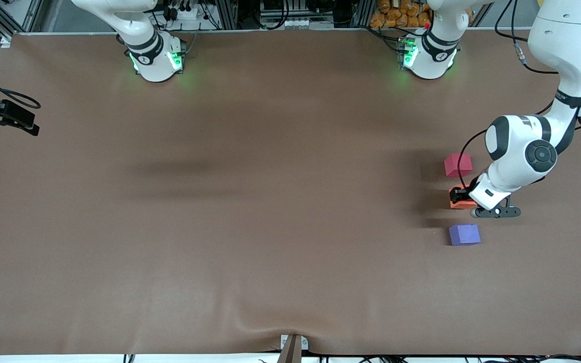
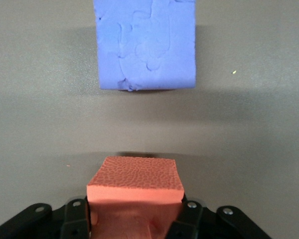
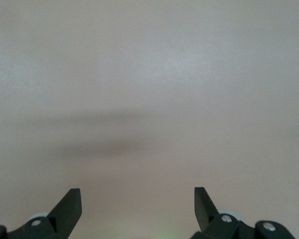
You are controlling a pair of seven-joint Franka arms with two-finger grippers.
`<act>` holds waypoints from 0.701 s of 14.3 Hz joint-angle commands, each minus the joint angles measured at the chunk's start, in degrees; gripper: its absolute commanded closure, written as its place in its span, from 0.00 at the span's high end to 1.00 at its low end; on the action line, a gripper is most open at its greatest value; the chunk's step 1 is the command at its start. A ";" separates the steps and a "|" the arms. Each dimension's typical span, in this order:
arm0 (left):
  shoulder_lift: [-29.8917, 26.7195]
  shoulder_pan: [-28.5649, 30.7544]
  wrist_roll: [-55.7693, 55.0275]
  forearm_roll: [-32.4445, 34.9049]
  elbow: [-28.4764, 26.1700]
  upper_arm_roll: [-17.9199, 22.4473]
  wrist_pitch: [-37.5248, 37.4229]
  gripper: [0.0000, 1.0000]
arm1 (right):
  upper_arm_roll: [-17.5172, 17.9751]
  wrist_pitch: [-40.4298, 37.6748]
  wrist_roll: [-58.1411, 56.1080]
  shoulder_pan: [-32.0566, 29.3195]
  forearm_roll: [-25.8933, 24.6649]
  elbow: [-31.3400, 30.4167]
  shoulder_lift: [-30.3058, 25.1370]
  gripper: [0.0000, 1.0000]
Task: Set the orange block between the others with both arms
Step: 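Lower the orange cube between the pink and blue cubes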
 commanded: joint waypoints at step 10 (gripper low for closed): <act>3.67 0.53 -0.27 -0.46 1.18 0.01 4.57 0.00 | 0.32 -0.74 0.33 -0.34 -0.28 0.25 -0.77 1.00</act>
